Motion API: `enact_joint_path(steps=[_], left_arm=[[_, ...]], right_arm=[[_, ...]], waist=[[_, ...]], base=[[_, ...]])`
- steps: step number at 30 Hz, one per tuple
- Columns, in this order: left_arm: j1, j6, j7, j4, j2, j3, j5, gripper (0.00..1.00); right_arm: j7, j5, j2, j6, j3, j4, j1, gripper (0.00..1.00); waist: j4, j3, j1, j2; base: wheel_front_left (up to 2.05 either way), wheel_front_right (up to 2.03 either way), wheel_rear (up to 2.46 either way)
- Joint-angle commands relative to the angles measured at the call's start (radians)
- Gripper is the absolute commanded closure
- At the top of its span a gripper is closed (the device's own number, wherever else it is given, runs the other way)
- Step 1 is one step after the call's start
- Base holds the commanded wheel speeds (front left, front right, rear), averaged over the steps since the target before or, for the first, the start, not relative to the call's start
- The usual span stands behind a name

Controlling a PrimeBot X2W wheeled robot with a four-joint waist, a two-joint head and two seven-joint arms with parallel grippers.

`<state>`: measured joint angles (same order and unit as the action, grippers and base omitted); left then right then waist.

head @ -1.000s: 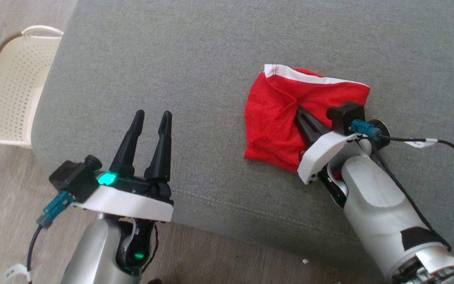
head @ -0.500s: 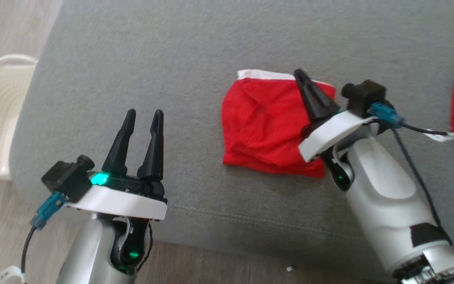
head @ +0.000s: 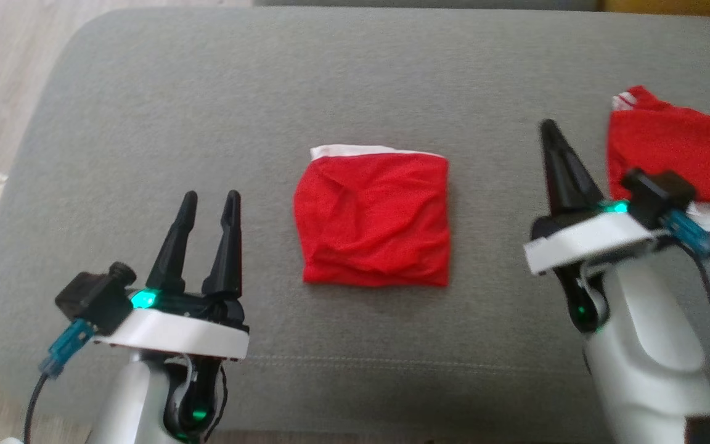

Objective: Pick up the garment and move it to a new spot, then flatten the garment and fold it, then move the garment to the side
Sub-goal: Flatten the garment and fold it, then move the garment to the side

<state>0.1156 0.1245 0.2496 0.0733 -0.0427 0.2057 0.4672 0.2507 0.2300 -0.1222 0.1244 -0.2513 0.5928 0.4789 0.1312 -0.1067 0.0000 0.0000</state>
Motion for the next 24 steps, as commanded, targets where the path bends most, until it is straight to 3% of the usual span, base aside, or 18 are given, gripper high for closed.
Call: enact_joint_path(steps=[1,9,10,11,24], left_arm=[[0.025,0.006,0.012,-0.038,-0.008,-0.043,-0.007,0.0],[-0.005,0.006,0.012,-0.042,-0.008,-0.053,-0.015,0.0],[-0.009,0.006,0.012,-0.042,-0.008,-0.053,-0.018,0.0],[-0.014,0.006,0.012,-0.041,-0.008,-0.053,-0.023,0.0],[-0.002,0.006,0.012,-0.042,-0.008,-0.046,-0.034,0.0]], right_arm=[[0.011,-0.016,0.018,0.006,-0.007,-0.046,-0.009,1.0],[-0.013,-0.083,0.043,0.006,0.088,-0.156,-0.159,1.0],[-0.014,-0.09,0.047,0.006,0.102,-0.164,-0.175,0.57],[-0.019,-0.094,0.052,0.006,0.112,-0.169,-0.189,0.0],[-0.073,-0.127,0.071,0.006,0.134,-0.215,-0.214,0.0]], waist=[[-0.022,0.011,0.0,0.0],[-0.061,0.015,0.0,0.0],[-0.064,0.015,0.0,0.0],[-0.067,0.015,0.0,0.0],[-0.051,-0.024,0.0,0.0]], base=[[0.0,0.0,0.0],[0.0,0.0,0.0],[0.0,0.0,0.0],[0.0,0.0,0.0],[0.0,0.0,0.0]])
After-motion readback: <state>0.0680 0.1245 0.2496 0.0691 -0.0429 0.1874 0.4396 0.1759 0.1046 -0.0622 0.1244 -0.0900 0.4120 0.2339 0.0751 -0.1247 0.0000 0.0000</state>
